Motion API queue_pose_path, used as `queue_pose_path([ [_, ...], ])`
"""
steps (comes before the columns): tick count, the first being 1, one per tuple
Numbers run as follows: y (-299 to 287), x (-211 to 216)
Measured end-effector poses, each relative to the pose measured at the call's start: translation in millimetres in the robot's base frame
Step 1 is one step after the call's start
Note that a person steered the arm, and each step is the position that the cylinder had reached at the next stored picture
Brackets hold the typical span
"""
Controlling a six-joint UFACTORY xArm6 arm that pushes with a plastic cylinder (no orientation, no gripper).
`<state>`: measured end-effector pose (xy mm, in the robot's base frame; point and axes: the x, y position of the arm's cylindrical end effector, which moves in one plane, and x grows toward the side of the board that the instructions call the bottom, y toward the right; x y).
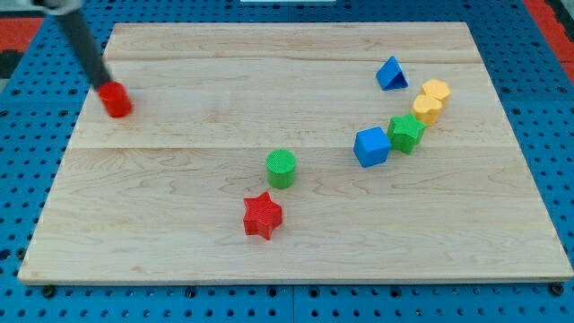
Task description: Move red circle slightly down
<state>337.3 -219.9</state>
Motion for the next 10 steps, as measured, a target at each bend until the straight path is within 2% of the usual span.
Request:
queue_pose_path([
  [1,29,53],
  [2,30,79],
  [3,-5,43],
  [4,-30,67],
  [5,68,68],
  [6,83,88],
  [8,-38,38],
  [9,1,86],
  [10,74,118],
])
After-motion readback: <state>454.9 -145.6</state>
